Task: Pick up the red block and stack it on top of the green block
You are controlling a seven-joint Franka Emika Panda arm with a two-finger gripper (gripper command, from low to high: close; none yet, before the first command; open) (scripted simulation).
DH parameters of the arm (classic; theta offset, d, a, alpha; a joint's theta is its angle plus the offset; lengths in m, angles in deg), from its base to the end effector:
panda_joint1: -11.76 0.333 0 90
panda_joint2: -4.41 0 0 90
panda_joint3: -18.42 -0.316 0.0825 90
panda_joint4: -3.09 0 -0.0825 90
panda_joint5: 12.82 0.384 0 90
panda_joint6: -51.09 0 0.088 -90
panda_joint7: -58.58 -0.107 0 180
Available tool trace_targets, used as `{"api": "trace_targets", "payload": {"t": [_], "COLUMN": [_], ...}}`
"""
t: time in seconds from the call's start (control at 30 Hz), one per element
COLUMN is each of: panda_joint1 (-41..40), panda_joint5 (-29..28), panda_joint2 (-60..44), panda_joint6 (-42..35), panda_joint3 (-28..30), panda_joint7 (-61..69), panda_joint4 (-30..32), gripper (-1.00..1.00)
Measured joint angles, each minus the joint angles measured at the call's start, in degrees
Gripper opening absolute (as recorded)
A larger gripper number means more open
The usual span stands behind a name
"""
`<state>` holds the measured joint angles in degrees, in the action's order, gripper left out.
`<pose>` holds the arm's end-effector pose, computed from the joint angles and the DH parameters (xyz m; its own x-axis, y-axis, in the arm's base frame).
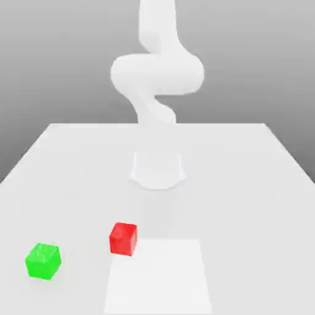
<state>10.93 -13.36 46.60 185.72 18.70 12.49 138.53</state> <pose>0.3736 -0.0080 0.6610 0.5077 -0.7266 0.4629 -0.5527 -0.6868 -0.4720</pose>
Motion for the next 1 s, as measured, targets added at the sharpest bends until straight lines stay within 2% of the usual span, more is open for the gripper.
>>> {"api": "trace_targets", "payload": {"t": [0.4,0.57,0.67,0.8,0.83,1.0], "panda_joint1": [-4.7,-6.6,-6.7,-9.0,-9.5,-9.5], "panda_joint5": [-2.2,-1.5,1.2,4.4,4.7,4.5], "panda_joint2": [-21.6,-34.1,-43.1,-51.8,-52.9,-52.9], "panda_joint6": [16.5,25.8,32.8,40.2,41.1,41.1], "panda_joint3": [3.1,5.0,5.2,1.9,1.5,1.4], "panda_joint7": [-0.8,0.1,2.1,4.5,4.7,4.5], "panda_joint4": [20.8,29.8,30.7,29.8,29.6,29.6], "gripper": [0.00,0.00,0.00,0.00,-1.00,-1.00]}}
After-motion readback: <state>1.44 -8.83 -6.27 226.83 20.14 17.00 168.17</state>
